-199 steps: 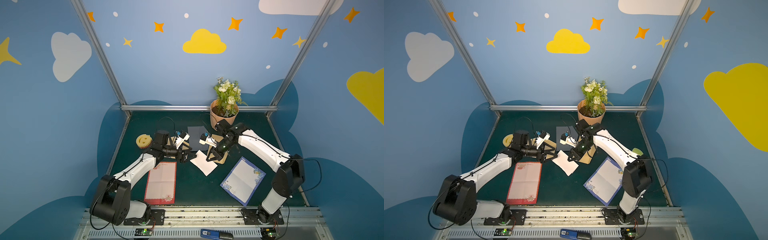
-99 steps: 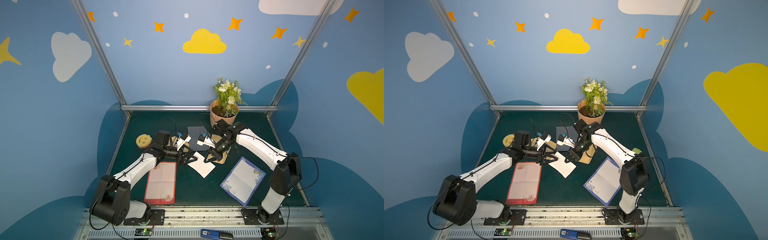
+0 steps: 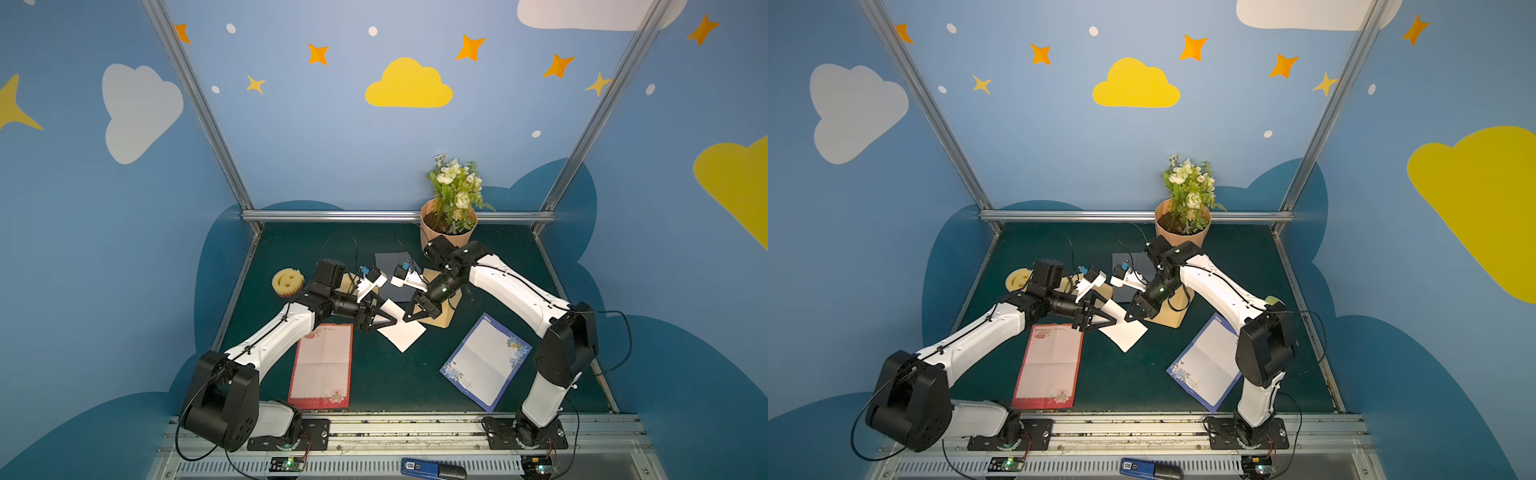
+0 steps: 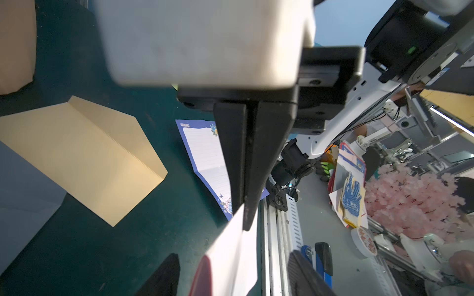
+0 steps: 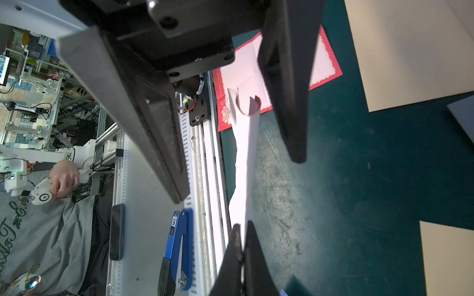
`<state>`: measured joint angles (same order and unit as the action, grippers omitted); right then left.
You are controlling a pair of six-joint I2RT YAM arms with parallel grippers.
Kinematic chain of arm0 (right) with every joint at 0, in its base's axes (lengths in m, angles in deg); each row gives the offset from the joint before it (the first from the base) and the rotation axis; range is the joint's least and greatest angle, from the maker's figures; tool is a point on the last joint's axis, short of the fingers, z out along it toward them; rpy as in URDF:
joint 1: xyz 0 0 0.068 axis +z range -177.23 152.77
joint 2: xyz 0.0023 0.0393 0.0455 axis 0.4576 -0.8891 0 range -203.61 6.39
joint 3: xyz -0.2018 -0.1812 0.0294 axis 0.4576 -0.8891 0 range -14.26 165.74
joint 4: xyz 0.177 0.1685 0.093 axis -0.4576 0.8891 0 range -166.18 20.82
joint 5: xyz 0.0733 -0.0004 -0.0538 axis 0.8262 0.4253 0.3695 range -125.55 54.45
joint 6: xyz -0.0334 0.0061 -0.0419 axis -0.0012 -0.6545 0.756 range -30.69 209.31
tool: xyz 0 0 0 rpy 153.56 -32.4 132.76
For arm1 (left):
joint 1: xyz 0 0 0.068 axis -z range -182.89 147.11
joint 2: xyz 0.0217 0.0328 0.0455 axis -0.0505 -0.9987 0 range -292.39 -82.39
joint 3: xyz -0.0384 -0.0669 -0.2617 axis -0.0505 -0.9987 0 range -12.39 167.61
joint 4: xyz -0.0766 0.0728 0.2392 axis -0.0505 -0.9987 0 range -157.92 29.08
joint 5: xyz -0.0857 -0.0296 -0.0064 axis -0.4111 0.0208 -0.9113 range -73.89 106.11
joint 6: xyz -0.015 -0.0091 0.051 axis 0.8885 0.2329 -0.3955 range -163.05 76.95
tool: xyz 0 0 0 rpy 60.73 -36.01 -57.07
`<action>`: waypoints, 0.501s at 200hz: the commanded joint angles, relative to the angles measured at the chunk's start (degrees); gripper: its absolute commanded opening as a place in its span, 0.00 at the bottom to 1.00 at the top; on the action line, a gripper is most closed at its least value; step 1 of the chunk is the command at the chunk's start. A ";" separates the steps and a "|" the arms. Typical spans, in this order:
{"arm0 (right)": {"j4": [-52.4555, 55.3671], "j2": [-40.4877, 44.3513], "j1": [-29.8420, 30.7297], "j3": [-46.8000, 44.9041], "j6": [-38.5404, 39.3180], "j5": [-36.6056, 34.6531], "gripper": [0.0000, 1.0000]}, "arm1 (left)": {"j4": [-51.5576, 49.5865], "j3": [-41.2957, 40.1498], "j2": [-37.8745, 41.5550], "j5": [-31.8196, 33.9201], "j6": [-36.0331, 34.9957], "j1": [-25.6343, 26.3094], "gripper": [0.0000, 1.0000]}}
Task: Fold the letter paper in half and place it into the envelope
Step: Pick up the letter paper from the center of the board.
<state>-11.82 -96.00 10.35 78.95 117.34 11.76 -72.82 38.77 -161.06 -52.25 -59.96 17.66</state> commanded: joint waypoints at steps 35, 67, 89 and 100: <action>-2.33 1.22 -0.58 0.00 -2.40 0.26 0.01 | -9.23 5.57 -2.31 -1.73 -4.42 0.30 0.29; -4.27 1.97 -0.58 -1.00 -4.27 -0.74 0.03 | -11.55 8.15 -5.06 -1.84 -3.82 0.48 0.08; -6.45 2.92 -1.04 -1.96 -7.39 -3.34 0.13 | -13.57 10.65 -7.02 -1.65 -2.75 0.47 0.04; -8.04 3.86 -1.85 -2.84 -9.73 -5.28 0.27 | -12.35 11.20 -7.43 -0.99 -0.59 0.47 0.04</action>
<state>-16.19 -95.41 9.65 77.60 112.34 10.14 -83.33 47.58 -167.49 -52.73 -62.67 17.88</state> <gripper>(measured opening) 0.158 0.049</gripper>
